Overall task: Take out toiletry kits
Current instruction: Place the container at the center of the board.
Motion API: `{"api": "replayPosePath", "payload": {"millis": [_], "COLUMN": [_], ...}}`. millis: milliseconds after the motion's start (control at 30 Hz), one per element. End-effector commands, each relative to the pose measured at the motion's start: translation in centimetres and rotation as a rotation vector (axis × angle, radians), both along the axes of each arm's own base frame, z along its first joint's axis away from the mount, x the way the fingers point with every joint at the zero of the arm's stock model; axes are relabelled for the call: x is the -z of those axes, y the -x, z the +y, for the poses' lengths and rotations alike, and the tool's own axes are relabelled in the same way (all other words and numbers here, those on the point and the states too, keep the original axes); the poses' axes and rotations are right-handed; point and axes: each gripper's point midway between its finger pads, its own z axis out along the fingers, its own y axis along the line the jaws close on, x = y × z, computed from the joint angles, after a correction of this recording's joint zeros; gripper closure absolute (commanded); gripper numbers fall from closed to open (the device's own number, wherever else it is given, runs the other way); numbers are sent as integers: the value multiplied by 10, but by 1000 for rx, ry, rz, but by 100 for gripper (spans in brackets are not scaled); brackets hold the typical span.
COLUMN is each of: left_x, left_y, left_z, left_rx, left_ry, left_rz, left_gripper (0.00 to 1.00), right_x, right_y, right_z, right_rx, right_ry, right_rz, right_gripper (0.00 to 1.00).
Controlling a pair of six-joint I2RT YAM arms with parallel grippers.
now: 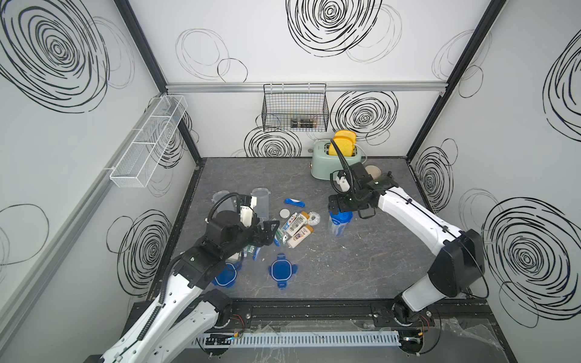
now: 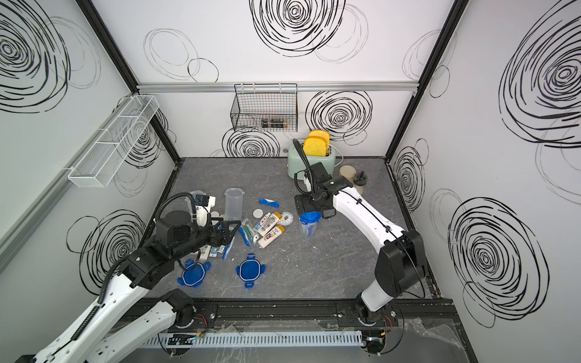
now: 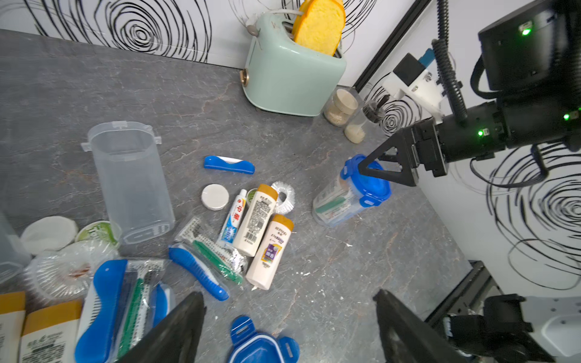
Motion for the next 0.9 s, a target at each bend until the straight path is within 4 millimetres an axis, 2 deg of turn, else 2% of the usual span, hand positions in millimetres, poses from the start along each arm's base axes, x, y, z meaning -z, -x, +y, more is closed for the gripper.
{"api": "replayPosePath", "payload": {"millis": [0,67,167,233,300,367,433,567,733,867], "left_x": [-44,-55,-63,-60,-55,-48,-41,-24,-11,-6], "left_y": [-5,-9,-17,-31,-44,-56,-65,-78,-79,-78], "left_z": [-30,-48,-82,-97,-113,-124,-131,-139,-145,-144], "left_rx": [126,196,334,353,369,369,372,358,359,353], "left_ry": [115,160,237,258,266,255,246,229,216,201], "left_rz": [-75,-62,-8,43,72,92,114,148,172,177], "left_gripper": [17,20,27,31,34,38,39,40,40,40], "right_x": [-34,-40,-37,-21,-4,13,23,32,42,48], "right_y": [7,15,35,52,61,67,68,66,54,46], "right_z": [-14,-23,-27,-27,-38,-49,-52,-42,-37,-47], "right_rx": [3,28,47,40,95,137,136,82,83,128], "right_ry": [-55,-116,-279,-366,-374,-339,-327,-356,-362,-319], "right_rz": [-74,-104,-154,-198,-212,-195,-202,-200,-168,-154], "right_gripper": [2,2,2,11,26,31,33,33,33,34]}}
